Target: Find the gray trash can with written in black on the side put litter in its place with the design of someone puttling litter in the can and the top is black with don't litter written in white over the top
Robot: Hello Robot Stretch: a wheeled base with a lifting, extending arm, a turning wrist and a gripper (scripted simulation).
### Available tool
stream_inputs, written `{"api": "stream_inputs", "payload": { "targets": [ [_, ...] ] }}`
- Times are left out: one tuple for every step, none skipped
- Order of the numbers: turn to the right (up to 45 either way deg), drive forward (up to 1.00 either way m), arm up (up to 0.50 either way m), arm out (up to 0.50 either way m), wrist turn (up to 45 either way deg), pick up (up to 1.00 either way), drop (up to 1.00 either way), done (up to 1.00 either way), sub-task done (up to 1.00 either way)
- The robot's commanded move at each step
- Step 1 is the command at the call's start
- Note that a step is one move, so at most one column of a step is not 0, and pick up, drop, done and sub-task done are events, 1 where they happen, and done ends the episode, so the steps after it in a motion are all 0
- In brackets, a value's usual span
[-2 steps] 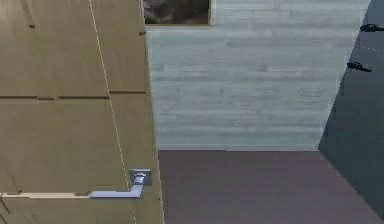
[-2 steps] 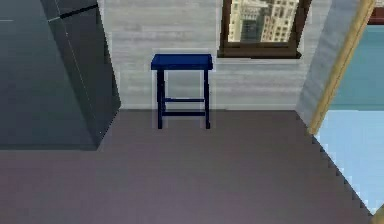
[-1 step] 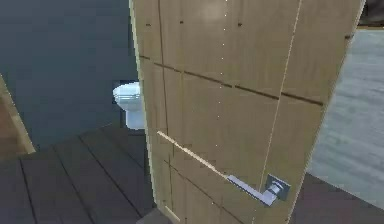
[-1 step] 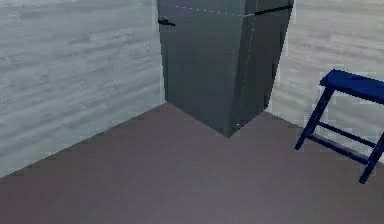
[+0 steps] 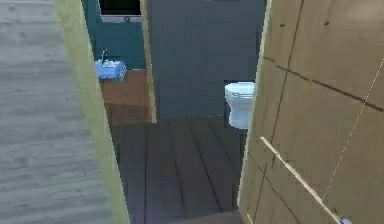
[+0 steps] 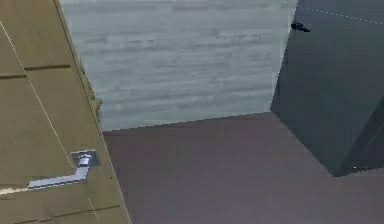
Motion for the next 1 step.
{"api": "stream_inputs", "payload": {
  "targets": [
    [0.0, 1.00, 0.00, 0.00, 0.0, 0.00, 0.00, 0.00, 0.00]
  ]
}}
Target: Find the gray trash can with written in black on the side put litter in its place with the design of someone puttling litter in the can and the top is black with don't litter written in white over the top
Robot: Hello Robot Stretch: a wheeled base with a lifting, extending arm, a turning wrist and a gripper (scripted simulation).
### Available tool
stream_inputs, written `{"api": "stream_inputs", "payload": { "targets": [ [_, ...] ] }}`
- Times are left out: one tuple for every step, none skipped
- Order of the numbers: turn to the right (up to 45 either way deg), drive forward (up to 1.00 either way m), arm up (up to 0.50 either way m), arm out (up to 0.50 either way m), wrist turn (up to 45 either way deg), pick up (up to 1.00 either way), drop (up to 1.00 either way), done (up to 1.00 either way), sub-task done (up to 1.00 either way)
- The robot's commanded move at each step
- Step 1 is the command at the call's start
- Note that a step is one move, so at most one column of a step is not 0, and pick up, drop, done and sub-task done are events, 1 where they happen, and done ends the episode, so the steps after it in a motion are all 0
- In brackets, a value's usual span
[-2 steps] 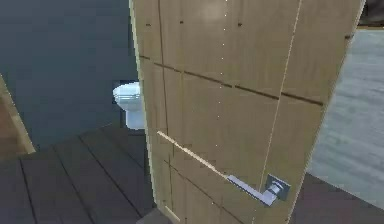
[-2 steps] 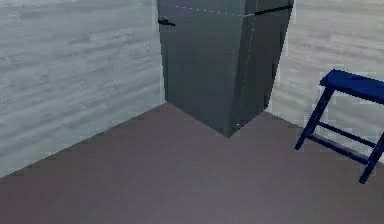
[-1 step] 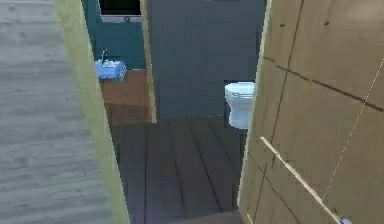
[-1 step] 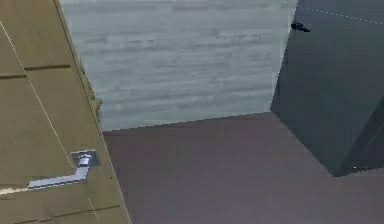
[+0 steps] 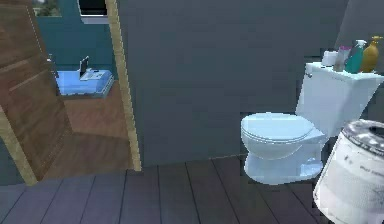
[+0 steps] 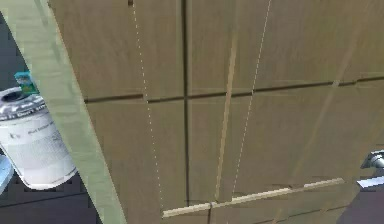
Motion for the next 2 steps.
{"api": "stream_inputs", "payload": {
  "targets": [
    [-9.0, 0.00, 0.00, 0.00, 0.0, 0.00, 0.00, 0.00, 0.00],
    [0.0, 0.35, 0.00, 0.00, 0.0, 0.00, 0.00, 0.00, 0.00]
  ]
}}
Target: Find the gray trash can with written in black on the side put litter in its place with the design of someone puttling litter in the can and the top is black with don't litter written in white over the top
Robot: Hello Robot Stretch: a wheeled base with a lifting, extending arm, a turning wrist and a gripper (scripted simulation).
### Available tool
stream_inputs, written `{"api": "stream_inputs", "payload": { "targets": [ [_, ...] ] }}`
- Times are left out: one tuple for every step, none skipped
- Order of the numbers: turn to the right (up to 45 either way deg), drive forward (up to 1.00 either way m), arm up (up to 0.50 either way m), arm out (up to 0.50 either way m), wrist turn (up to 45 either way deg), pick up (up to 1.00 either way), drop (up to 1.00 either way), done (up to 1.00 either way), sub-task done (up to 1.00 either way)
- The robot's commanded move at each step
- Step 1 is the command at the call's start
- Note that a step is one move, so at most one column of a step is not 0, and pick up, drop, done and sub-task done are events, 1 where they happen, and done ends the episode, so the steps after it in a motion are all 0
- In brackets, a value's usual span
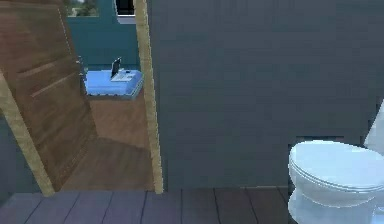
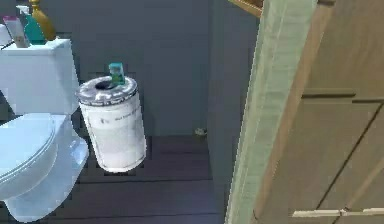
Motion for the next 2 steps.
{"api": "stream_inputs", "payload": {
  "targets": [
    [45.0, 0.00, 0.00, 0.00, 0.0, 0.00, 0.00, 0.00, 0.00],
    [12.0, 0.00, 0.00, 0.00, 0.0, 0.00, 0.00, 0.00, 0.00]
  ]
}}
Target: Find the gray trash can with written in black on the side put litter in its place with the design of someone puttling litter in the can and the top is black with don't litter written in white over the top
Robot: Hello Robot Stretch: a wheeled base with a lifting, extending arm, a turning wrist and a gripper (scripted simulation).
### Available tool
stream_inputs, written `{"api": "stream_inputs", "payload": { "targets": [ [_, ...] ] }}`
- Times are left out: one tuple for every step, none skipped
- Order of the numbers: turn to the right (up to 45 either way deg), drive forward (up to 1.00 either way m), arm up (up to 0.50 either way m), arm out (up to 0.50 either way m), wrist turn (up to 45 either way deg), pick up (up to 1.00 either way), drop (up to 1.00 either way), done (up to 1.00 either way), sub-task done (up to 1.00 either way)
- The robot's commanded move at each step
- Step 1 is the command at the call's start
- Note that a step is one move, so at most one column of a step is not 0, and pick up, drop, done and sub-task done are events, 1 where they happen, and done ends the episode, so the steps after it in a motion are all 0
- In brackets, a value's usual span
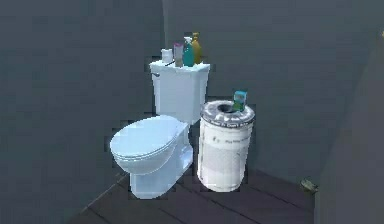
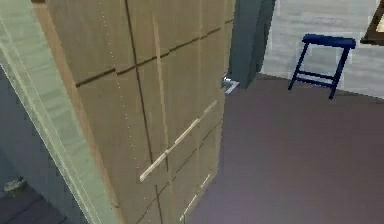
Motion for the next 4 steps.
{"api": "stream_inputs", "payload": {
  "targets": [
    [0.0, 0.30, 0.00, 0.00, 0.0, 0.00, 0.00, 0.00, 0.00],
    [27.0, 0.00, 0.00, 0.00, 0.0, 0.00, 0.00, 0.00, 0.00],
    [0.0, 0.30, 0.00, 0.00, 0.0, 0.00, 0.00, 0.00, 0.00],
    [-15.0, 0.00, 0.00, 0.00, 0.0, 0.00, 0.00, 0.00, 0.00]
  ]
}}
